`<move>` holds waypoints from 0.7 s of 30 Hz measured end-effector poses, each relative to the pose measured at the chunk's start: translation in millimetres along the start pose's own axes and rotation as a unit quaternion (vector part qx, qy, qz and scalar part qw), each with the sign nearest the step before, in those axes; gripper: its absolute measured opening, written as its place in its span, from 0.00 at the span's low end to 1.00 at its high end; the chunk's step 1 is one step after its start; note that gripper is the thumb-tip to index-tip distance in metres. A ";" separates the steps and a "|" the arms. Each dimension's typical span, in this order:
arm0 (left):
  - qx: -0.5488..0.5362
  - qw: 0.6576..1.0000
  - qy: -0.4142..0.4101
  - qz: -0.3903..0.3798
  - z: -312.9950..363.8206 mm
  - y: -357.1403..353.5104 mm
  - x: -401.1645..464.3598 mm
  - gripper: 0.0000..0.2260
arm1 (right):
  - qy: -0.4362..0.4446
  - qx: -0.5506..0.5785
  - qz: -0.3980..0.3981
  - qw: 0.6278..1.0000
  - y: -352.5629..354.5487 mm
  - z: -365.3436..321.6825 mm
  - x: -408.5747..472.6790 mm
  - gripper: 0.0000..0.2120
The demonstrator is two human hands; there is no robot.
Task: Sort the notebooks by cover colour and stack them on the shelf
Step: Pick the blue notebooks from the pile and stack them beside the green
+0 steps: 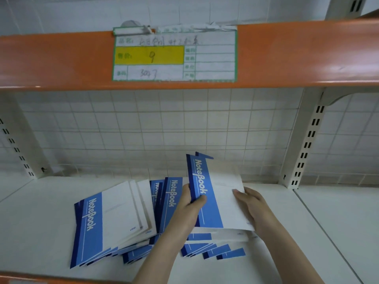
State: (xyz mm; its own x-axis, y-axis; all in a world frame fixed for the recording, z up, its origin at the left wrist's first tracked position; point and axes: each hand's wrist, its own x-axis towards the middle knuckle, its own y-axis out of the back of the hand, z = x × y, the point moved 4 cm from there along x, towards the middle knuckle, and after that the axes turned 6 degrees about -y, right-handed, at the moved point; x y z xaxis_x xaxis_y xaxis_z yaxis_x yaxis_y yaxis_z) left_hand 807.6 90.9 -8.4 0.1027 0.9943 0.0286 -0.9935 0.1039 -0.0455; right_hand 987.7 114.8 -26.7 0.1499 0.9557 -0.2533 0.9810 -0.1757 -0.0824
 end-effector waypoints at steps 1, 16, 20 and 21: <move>0.039 0.999 -0.002 0.010 4.1 2.5 -0.1 0.06 | -0.001 0.003 0.001 1.000 2.8 0.7 0.9 0.01; 0.484 0.866 0.049 0.113 -6.4 41.3 15.8 0.30 | 0.026 -0.049 0.020 0.998 4.6 4.9 4.7 0.06; 0.319 0.943 -0.023 0.093 0.6 31.2 16.5 0.14 | 0.060 -0.065 0.022 0.996 2.9 3.6 0.2 0.06; 0.257 0.962 -0.026 0.089 2.0 27.9 16.3 0.14 | 0.073 -0.067 0.028 0.995 3.0 2.5 0.3 0.05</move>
State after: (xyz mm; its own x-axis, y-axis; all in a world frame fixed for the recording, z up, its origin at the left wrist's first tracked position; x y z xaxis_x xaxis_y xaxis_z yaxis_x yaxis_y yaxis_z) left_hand 781.4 109.9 -7.1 -0.0600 0.9915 0.1156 -0.8891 -0.1058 0.4453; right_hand 990.4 113.9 -29.5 0.2121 0.9710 -0.1105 0.9766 -0.2064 0.0606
